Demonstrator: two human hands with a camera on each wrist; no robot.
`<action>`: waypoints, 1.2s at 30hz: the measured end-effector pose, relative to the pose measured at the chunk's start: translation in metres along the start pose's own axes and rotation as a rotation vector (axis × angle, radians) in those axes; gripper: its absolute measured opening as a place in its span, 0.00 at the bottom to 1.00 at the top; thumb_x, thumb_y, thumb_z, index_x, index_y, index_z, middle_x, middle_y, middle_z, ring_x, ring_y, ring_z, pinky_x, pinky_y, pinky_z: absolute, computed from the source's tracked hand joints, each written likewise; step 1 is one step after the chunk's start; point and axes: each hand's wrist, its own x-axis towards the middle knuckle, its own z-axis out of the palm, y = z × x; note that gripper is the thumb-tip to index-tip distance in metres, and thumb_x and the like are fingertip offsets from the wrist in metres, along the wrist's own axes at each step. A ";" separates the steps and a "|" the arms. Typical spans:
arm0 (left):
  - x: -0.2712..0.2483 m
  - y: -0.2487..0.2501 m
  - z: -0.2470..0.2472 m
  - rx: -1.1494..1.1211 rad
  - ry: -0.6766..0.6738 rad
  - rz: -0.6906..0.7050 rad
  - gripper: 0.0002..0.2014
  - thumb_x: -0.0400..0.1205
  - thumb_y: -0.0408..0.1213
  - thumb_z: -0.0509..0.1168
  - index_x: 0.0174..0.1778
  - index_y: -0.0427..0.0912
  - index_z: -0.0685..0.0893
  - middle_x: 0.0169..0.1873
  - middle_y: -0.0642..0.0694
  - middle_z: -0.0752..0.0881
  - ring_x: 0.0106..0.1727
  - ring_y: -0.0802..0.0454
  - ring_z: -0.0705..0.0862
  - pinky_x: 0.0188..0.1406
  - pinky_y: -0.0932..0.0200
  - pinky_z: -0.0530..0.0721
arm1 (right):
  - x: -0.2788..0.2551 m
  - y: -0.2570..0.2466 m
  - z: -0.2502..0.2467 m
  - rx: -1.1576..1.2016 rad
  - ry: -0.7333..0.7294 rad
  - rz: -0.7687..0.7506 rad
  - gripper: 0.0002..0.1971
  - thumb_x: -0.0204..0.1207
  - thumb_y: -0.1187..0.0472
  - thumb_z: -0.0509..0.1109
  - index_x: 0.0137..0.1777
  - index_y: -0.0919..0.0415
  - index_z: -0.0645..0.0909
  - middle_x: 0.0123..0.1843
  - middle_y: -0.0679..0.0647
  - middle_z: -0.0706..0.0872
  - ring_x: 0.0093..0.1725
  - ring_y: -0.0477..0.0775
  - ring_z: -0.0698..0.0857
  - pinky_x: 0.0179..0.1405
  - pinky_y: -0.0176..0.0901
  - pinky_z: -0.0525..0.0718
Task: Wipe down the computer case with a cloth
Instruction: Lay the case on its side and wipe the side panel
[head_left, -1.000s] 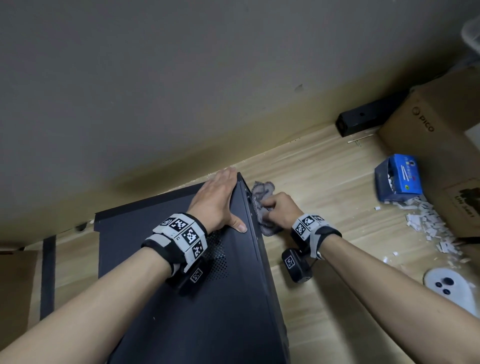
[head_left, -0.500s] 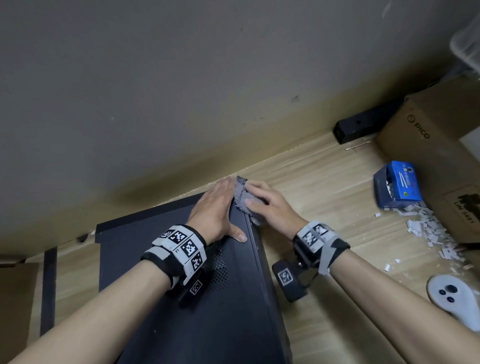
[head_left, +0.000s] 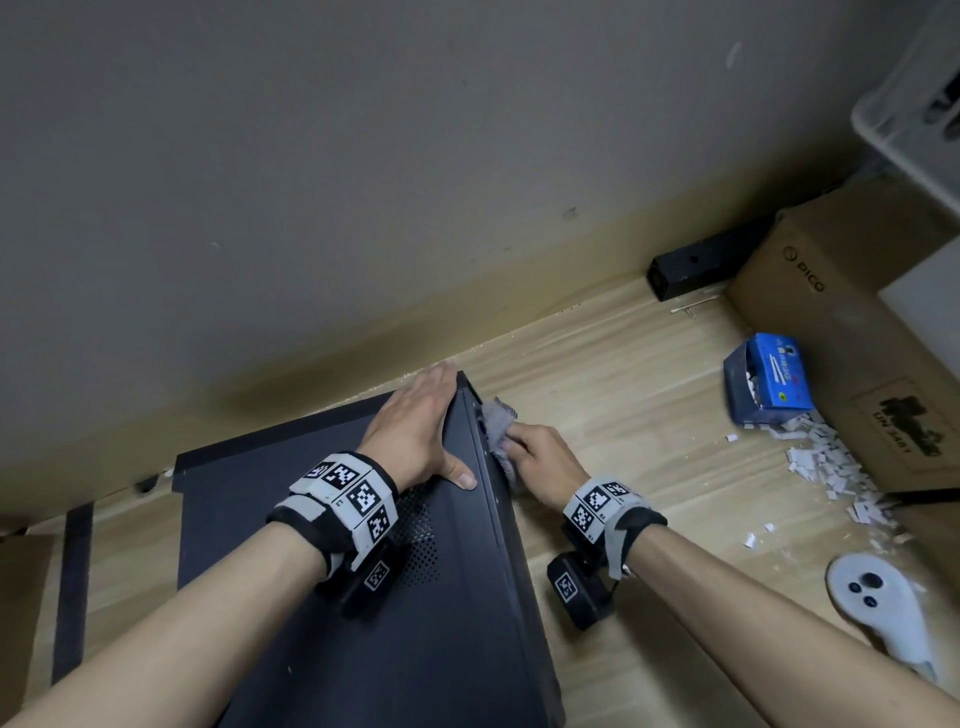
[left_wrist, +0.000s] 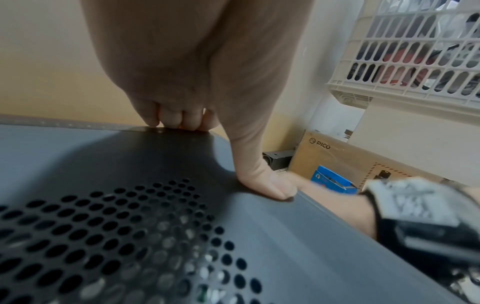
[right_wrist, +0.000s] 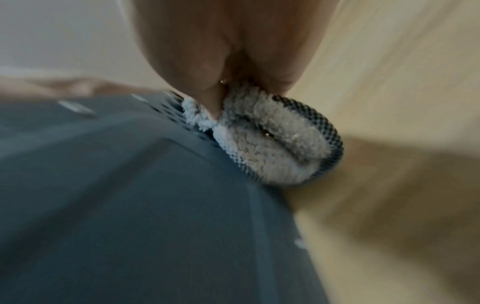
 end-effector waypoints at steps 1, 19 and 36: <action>0.000 0.000 0.000 -0.001 -0.006 -0.002 0.71 0.58 0.55 0.84 0.87 0.42 0.41 0.87 0.46 0.44 0.87 0.51 0.43 0.83 0.59 0.43 | 0.000 0.002 -0.001 -0.017 -0.024 0.027 0.19 0.82 0.68 0.64 0.30 0.51 0.71 0.33 0.48 0.79 0.38 0.53 0.79 0.43 0.45 0.75; 0.002 -0.006 0.003 0.004 0.011 0.029 0.72 0.57 0.56 0.84 0.87 0.41 0.42 0.87 0.44 0.45 0.87 0.50 0.43 0.85 0.56 0.44 | 0.041 -0.037 -0.023 0.080 -0.003 0.116 0.17 0.76 0.70 0.69 0.25 0.57 0.81 0.23 0.39 0.77 0.28 0.42 0.75 0.33 0.39 0.76; -0.132 -0.181 -0.026 -0.515 0.525 -0.417 0.26 0.83 0.44 0.65 0.78 0.42 0.73 0.76 0.43 0.76 0.77 0.44 0.73 0.77 0.50 0.69 | -0.003 -0.113 -0.003 -0.712 -0.123 -0.320 0.17 0.78 0.73 0.59 0.67 0.64 0.73 0.76 0.58 0.71 0.74 0.61 0.73 0.71 0.54 0.76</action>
